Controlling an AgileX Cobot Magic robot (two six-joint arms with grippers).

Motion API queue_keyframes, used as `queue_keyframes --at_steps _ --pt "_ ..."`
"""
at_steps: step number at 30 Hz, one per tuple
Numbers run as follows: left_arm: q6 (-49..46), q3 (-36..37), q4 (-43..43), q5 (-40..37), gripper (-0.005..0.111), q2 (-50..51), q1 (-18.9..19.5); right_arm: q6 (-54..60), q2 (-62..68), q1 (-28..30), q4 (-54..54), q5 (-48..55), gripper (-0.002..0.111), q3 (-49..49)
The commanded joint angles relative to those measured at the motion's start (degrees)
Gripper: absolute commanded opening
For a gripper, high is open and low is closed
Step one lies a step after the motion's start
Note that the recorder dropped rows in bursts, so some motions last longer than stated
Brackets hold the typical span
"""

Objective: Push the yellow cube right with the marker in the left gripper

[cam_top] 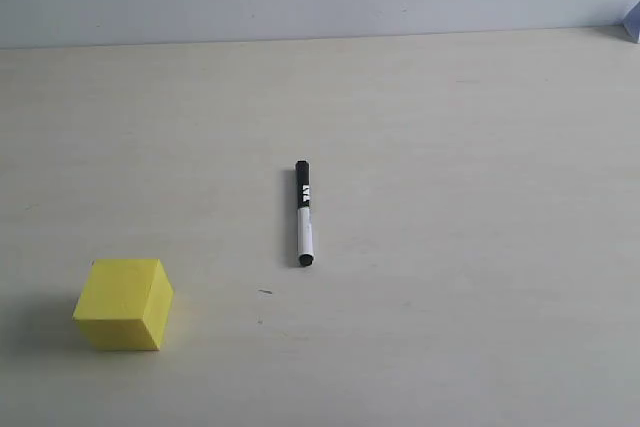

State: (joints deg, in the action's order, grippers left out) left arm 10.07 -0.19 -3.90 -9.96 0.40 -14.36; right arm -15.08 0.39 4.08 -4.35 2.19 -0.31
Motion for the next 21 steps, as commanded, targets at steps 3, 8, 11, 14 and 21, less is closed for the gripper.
queue_keyframes --at_steps 3,8,11,14,21 --pt "-1.02 0.19 -0.71 1.06 0.001 -0.40 0.14 -0.03 -0.39 -0.09 -0.28 -0.62 0.000 0.31" --pt "2.66 0.19 2.55 8.61 0.001 -0.40 0.14 -0.03 -0.39 -0.09 -0.28 -0.62 0.000 0.31" --pt "18.22 0.19 8.36 10.62 0.001 -0.40 0.14 -0.03 -0.39 -0.09 -0.13 0.34 0.000 0.31" --pt "20.29 0.19 8.24 15.38 0.001 -0.40 0.14 -0.03 -0.39 -0.09 -0.13 0.80 0.000 0.31" --pt "20.37 0.19 8.34 20.67 0.001 -0.40 0.14 -0.03 -0.39 -0.09 -0.13 0.92 0.000 0.31"
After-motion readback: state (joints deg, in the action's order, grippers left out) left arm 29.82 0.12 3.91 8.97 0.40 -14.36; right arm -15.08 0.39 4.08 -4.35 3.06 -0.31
